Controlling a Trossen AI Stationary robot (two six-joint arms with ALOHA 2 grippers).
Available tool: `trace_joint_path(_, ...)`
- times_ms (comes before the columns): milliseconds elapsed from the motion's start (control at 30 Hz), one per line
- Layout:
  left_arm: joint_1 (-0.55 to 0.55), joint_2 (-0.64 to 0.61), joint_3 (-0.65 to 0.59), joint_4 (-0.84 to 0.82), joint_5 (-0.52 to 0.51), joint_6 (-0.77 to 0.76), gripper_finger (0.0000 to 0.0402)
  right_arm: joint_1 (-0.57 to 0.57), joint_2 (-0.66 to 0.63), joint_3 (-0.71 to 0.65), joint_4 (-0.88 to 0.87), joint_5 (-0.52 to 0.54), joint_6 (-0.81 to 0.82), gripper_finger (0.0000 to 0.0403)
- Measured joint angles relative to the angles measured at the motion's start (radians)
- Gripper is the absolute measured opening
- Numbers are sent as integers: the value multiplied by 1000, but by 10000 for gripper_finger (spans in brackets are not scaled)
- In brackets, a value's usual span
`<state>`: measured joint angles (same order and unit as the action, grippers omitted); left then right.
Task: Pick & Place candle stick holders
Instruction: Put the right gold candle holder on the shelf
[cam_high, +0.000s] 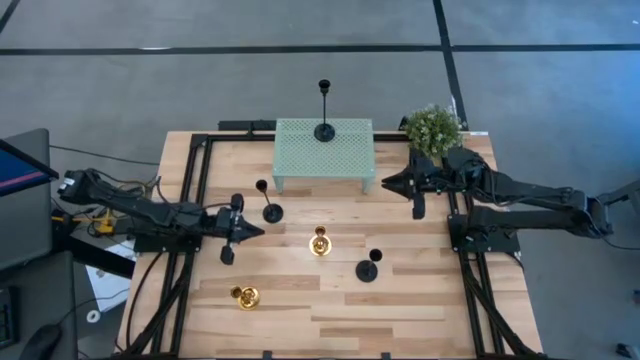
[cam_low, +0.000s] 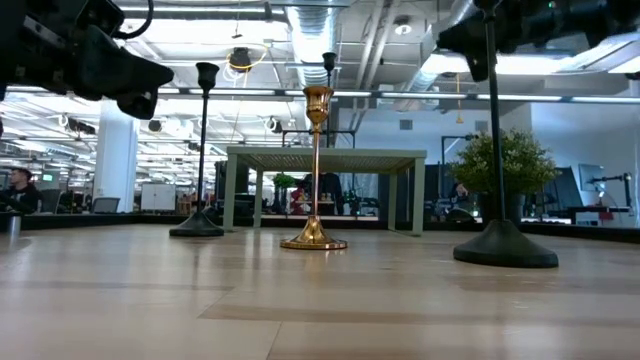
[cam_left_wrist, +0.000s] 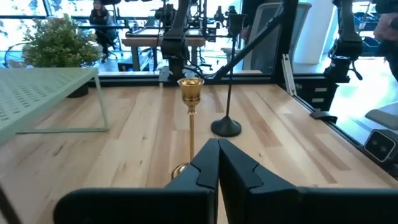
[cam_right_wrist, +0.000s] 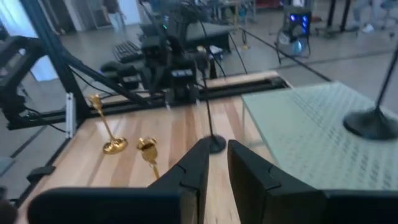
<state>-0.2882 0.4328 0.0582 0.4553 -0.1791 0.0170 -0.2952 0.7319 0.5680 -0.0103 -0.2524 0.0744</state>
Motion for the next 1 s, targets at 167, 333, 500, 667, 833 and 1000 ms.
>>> trace_joint_path(167, -26, 107, 7, 96, -40, 4, 4, 30, 0, 11, -2, 52, -32, 35)
trace_joint_path(333, -90, 235, 74, 95, -182, 32, 3, 35, 0, 12, -5, 72, -55, 16)
trace_joint_path(500, -196, 330, 162, 98, -295, 88, 3, 33, 0, 12, -4, 72, -58, 5)
trace_joint_path(667, -279, 384, 212, 97, -383, 91, 3, 33, 0, 12, -4, 72, -58, 1)
trace_joint_path(833, -301, 416, 223, 96, -467, 91, 3, 33, 0, 12, -4, 72, -58, 1)
trace_joint_path(1000, -298, 427, 223, 95, -513, 91, 5, 34, 0, 12, -4, 71, -58, 1)
